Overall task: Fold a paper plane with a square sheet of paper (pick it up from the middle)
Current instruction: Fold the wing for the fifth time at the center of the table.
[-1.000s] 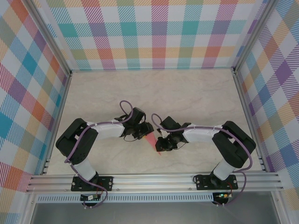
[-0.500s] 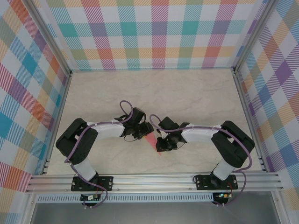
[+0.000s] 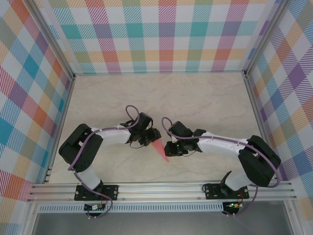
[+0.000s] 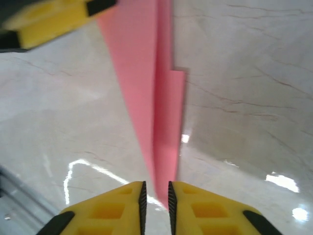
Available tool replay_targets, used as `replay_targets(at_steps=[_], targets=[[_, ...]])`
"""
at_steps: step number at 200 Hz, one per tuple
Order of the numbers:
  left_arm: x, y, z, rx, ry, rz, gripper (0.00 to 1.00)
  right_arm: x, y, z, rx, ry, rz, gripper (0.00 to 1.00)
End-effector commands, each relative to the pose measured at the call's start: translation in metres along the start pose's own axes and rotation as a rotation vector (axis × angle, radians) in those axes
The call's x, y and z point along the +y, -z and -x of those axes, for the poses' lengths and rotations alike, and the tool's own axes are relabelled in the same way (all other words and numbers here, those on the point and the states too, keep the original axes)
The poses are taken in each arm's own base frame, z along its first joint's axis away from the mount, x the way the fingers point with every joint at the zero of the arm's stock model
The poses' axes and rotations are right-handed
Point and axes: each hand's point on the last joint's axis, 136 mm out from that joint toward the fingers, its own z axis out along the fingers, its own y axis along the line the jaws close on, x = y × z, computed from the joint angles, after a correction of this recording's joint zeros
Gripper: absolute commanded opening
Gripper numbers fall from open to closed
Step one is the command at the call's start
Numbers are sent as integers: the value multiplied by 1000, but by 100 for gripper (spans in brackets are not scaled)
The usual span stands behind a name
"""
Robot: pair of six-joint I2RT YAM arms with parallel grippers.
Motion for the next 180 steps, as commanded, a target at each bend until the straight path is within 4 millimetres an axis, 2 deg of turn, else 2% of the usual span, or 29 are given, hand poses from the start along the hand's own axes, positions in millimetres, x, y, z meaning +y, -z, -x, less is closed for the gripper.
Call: replay_targets(at_steps=[1,14,28,80,180], targets=[[13,-6,-5,24,-11,62,45,29,1,-1,24,12,151,15],[13,-6,-5,27,-11,61,45,39,-2,-4,61,20,209,11],[13,-6,-5,27,-11,63,45,39,-7,-5,79,4,216,10],[14,-7,-5,27,-10,66,45,19,-30,-12,139,-52,162,8],[16,-10,-5,30,-10,76,45,-15,-44,-31,177,-128,116,8]])
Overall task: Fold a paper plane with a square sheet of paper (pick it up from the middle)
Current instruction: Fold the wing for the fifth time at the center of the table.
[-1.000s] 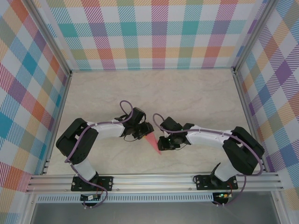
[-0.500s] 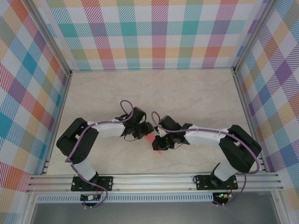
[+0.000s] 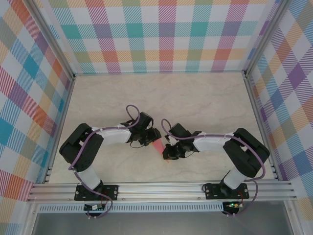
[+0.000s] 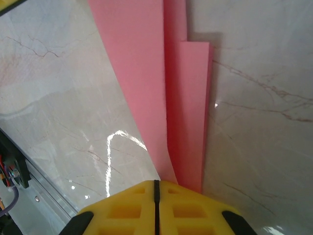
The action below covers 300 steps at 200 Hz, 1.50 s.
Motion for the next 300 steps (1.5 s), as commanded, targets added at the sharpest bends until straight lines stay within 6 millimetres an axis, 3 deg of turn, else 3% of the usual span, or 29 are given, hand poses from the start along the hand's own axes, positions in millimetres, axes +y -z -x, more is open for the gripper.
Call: replay_targets(at_steps=[1,66,134,165,216,300], targets=[[16,-9,-5,22,-5,65,45,-13,-7,-10,33,-39,-19,8],[19,-7,-6,22,-5,75,45,-28,-6,-16,34,-66,-76,8],[20,-8,-6,23,-4,78,45,28,25,-4,-8,94,83,12],[18,-7,-5,21,-5,74,45,22,24,-6,4,106,51,14],[18,-8,-6,24,-5,74,45,30,15,-8,48,111,90,14],[20,-7,-6,24,-5,81,44,-16,-1,-11,61,38,-94,12]])
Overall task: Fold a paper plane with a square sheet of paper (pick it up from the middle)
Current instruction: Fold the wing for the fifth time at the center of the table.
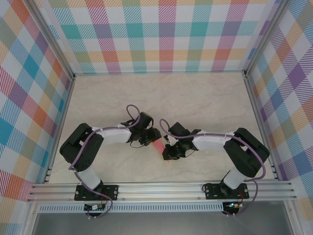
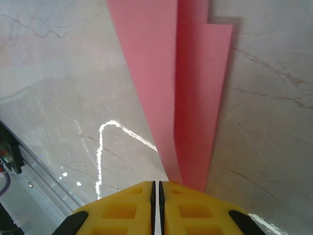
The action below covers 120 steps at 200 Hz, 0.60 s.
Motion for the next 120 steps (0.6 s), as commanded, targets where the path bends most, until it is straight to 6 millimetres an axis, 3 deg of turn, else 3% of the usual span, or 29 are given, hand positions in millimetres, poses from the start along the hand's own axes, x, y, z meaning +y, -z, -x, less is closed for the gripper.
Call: replay_targets(at_steps=[1,73,94,120], targets=[[21,-7,-6,22,3,81,44,-16,-5,-7,18,-15,-68,12],[24,-7,-7,23,1,95,44,-46,-15,-26,52,-101,-106,12],[23,-7,-6,24,0,94,44,-37,-11,-21,35,-86,-82,12],[22,-7,-6,25,-3,94,44,-7,11,-5,-36,-15,-15,18]])
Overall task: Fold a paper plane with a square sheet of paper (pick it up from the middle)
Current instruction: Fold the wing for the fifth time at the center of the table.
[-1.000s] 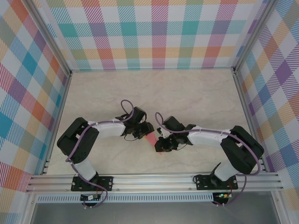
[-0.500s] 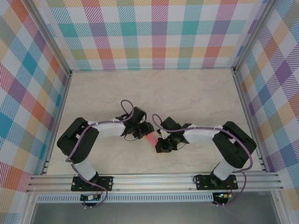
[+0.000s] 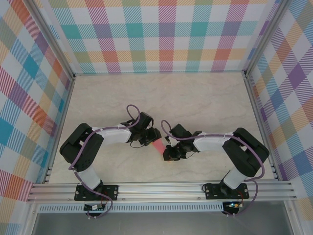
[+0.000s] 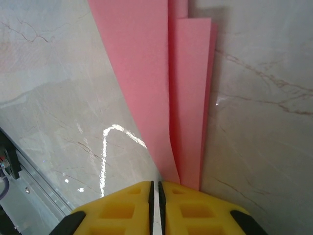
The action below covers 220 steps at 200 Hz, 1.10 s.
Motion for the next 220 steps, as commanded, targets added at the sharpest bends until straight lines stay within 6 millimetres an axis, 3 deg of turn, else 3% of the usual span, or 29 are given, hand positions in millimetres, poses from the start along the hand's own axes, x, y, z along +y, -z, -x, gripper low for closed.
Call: replay_targets(at_steps=[1,35,46,70,118,220], targets=[[22,-7,-6,25,0,94,44,0,16,-4,-14,0,-31,18],[21,-7,-6,26,0,89,44,7,38,8,-102,61,-73,33],[21,-7,-6,24,0,89,44,2,38,10,-112,60,-103,38],[19,-6,-5,25,-2,84,44,0,32,14,-96,63,-112,39],[19,-6,-5,24,-2,84,44,4,16,13,-38,62,-72,32],[21,-7,-6,26,-1,88,44,-23,1,-2,44,7,-149,20]])
